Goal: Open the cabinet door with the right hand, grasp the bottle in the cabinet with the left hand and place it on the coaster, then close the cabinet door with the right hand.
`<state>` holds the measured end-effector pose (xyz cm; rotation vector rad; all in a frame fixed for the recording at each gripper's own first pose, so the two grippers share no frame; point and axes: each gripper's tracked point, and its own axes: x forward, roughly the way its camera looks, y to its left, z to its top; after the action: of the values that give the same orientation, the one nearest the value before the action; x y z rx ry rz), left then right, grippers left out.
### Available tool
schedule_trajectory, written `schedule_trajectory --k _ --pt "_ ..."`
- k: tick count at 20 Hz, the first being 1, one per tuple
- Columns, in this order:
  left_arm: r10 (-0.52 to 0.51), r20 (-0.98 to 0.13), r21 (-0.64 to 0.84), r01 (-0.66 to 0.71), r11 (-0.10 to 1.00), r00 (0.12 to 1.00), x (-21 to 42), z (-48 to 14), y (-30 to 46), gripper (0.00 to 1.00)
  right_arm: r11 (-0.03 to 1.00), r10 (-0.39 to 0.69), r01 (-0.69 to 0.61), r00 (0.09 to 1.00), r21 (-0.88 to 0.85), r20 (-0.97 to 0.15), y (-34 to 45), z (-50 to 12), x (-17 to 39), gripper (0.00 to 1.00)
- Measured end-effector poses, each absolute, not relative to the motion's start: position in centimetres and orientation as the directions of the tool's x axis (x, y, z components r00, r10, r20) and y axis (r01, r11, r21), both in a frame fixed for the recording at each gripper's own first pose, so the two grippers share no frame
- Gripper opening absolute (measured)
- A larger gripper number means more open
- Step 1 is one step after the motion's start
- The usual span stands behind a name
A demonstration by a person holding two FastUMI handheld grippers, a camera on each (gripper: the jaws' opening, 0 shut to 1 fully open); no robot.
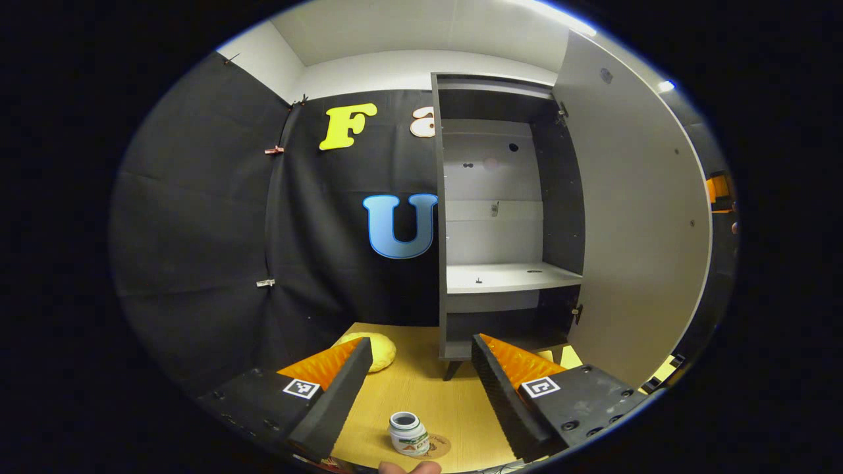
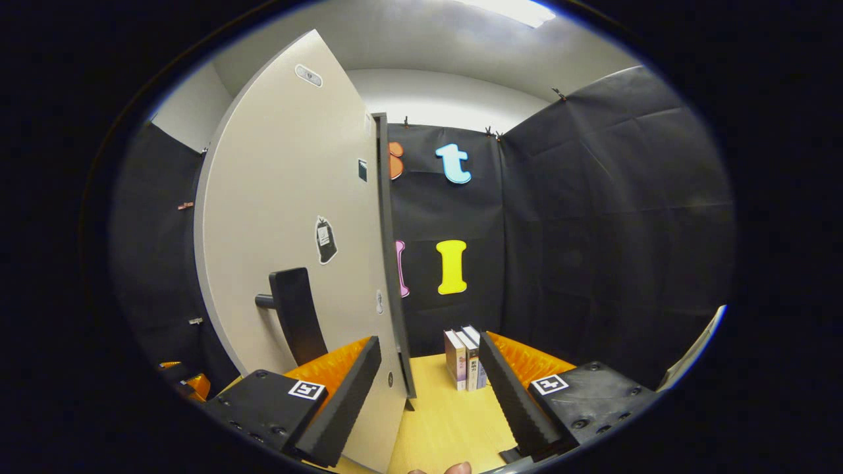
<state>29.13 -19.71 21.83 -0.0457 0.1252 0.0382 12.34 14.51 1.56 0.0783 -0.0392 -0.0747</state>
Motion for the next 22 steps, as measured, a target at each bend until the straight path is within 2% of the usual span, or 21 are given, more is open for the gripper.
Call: schedule_trajectory --k 7,8,9,19,22 --pt "0.050 -0.132 -0.051 -0.057 0.997 0.990 28.7 22.2 -17.9 0.95 0.995 0.011 -0.013 1.000 0.104 0.020 20.8 1.1 13.9 0.98" --pt "0.053 -0.130 -0.044 -0.059 0.997 0.990 28.6 22.3 -17.7 0.95 0.994 0.021 -0.023 1.000 0.108 0.019 21.5 1.0 14.1 1.00" --pt "0.054 -0.126 -0.040 -0.059 0.997 0.991 28.5 22.6 -17.6 0.95 0.993 0.031 -0.033 0.999 0.112 0.017 22.3 1.0 14.5 0.98" --pt "0.030 -0.125 -0.041 -0.035 0.999 0.992 29.6 22.8 -17.7 0.95 0.983 0.146 -0.151 0.988 0.106 0.058 29.4 1.9 16.7 0.98" --pt "0.025 -0.129 -0.051 -0.032 0.998 0.991 30.0 22.6 -17.7 0.95 0.977 0.192 -0.195 0.981 0.090 0.041 31.4 1.1 17.1 0.98"
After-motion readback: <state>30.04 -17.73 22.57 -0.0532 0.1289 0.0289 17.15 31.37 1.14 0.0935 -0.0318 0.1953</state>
